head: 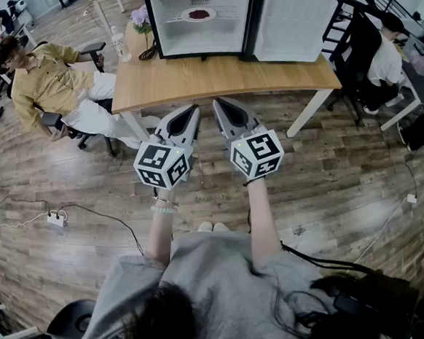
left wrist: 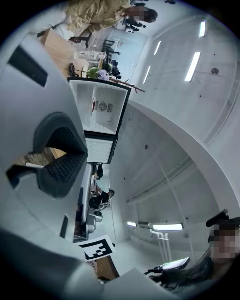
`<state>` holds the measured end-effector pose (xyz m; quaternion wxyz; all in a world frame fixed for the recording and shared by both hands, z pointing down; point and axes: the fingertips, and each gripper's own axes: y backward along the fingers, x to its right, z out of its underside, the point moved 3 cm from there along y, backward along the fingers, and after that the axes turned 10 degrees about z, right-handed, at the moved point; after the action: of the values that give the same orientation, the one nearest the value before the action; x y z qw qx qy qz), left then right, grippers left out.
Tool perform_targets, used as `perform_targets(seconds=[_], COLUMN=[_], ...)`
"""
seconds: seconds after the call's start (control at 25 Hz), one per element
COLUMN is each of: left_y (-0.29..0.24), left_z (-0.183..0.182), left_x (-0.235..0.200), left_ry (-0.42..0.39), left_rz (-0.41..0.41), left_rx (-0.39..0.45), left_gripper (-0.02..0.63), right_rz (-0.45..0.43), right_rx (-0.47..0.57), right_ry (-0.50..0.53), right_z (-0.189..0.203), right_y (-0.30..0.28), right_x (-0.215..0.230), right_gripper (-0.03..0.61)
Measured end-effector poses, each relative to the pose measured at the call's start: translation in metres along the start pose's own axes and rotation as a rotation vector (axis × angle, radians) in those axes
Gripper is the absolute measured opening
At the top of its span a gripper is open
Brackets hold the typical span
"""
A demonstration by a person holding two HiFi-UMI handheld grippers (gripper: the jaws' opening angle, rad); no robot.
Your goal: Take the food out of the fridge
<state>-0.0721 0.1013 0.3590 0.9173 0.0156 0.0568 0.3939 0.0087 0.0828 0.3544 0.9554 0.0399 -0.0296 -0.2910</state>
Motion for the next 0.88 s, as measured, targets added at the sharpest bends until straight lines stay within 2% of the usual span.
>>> perform_targets(seconds=[0.2, 0.48, 0.88], left_y=[-0.005, -0.006, -0.009], left_z=[0.002, 0.007, 0.009], left_x=[0.006, 0.008, -0.001], left_ry=[0.01, 0.014, 0.009], left_rz=[0.016, -0.001, -0.038], left_rx=[0.0, -0.003, -0.009], left_gripper=[0.008, 0.008, 0.008], right_rz=[-0.004, -0.017, -0.037], right_rx=[-0.01, -0.039, -0.015], right_ry=[-0.039, 0.008, -0.003], right_z=[0.007, 0.015, 0.011], right_y=[0.004, 0.005, -0.005], right_x=[0.005, 0.007, 0.015], right_gripper=[0.008, 0.008, 0.008])
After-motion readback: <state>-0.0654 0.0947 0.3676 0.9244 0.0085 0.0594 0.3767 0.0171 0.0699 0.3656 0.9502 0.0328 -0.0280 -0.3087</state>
